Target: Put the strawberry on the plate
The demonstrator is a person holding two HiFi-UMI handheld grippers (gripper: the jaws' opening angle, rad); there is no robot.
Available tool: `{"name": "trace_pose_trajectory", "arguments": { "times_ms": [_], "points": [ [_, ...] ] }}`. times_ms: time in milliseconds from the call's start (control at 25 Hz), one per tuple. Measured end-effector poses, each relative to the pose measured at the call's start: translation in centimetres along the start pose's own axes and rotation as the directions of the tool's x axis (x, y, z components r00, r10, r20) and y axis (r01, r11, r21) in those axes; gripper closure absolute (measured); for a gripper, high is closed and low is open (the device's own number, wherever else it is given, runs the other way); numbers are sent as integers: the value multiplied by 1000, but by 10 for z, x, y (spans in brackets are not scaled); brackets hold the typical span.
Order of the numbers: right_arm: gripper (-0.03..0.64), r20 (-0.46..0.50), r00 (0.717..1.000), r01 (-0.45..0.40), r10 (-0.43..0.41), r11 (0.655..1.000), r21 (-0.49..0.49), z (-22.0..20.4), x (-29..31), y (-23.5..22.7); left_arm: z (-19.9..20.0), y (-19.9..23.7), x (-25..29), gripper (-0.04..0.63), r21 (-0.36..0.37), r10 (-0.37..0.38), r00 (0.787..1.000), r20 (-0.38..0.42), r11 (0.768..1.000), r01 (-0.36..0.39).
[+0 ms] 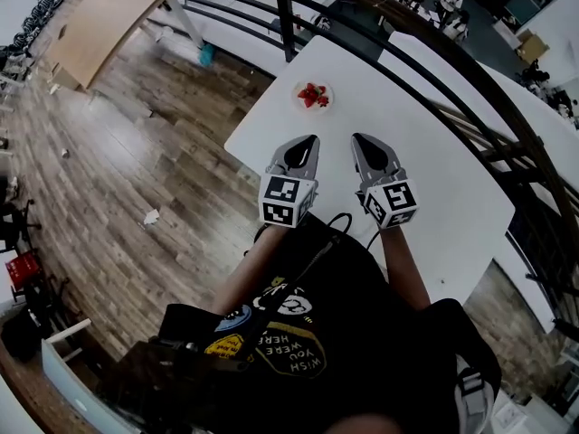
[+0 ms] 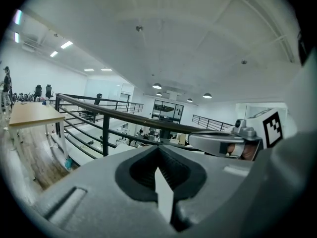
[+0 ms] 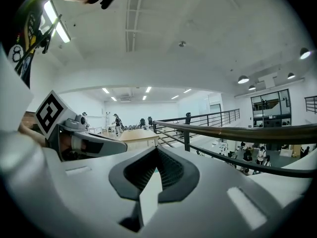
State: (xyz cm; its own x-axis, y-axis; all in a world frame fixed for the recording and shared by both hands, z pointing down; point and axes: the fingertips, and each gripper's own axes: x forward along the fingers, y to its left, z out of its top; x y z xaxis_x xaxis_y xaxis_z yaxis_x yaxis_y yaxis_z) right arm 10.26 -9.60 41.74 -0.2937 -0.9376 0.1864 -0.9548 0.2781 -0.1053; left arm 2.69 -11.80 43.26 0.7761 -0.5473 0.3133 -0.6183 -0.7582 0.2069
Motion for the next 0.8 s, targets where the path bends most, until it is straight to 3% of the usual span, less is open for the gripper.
{"name": "trace_pose_trajectory", "arguments": {
  "times_ms": [360, 600, 800],
  "points": [
    [614, 33, 999, -19, 19, 999, -26, 8, -52, 11, 16, -41, -37, 595, 8, 0, 997, 75, 1000, -1],
    [614, 42, 998, -43, 44, 999, -20, 7, -61, 25, 5, -73, -40, 595, 40, -53, 997, 60, 998, 51],
    [614, 46, 997, -57, 58, 998, -19, 7, -69, 30, 6, -79, -43, 595, 61, -50, 995, 82, 997, 46]
  ]
}}
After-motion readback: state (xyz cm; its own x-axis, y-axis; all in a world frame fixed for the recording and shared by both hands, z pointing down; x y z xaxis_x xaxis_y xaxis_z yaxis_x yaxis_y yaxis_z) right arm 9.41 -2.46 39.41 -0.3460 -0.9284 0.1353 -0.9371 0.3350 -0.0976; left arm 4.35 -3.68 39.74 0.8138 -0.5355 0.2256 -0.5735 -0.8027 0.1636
